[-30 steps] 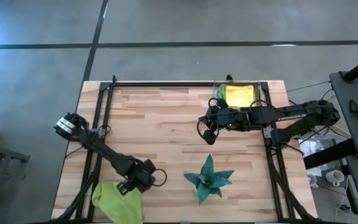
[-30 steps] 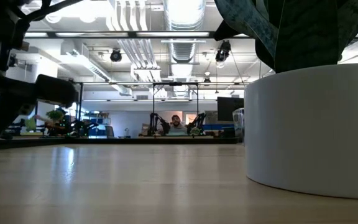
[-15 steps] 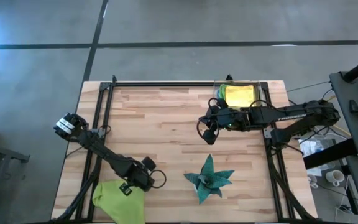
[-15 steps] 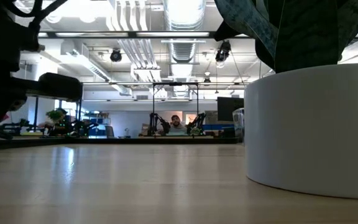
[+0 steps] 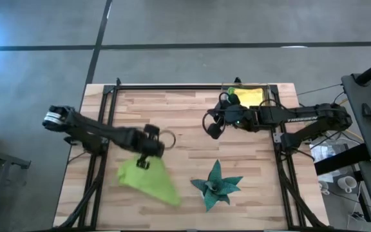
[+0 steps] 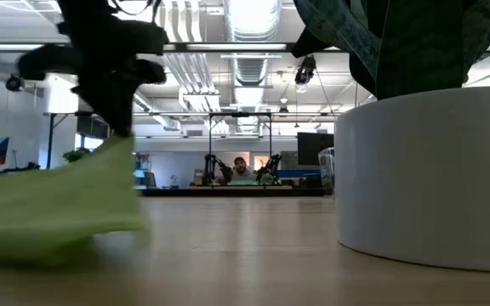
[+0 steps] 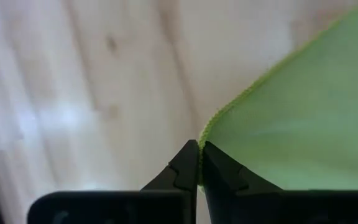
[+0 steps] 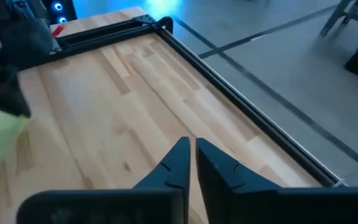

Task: Fold microfiber towels
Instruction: Fold the light green microfiber cloth

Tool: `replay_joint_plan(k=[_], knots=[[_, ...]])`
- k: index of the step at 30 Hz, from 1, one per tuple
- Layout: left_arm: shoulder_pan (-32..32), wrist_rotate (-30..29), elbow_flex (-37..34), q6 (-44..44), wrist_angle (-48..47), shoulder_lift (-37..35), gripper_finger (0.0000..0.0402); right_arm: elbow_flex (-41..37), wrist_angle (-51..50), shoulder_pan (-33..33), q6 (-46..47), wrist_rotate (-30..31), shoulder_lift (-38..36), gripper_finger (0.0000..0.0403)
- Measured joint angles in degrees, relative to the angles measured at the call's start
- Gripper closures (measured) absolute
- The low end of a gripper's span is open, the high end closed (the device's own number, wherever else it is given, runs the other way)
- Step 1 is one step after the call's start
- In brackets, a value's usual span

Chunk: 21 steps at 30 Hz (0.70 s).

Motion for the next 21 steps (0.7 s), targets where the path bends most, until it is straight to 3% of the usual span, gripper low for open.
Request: replay_joint_plan(k=[5, 16, 21], knots=[[6.87, -0.71, 2.54, 5.95, 0.01, -1.93, 0.0401, -0.08, 0.14, -2.01, -0.54, -3.19, 0.15, 0.0336], [15.26, -4.39, 8.64, 10.57, 0.02, -1.66, 0.0401, 0.75, 5.53, -3.4, -4.74, -5.15, 6.1, 0.0248], [17.01, -4.43, 12.11, 11.4, -0.13, -1.66, 0.0401, 1.07, 5.59, -4.7, -4.72, -13.72, 8.98, 0.0232]])
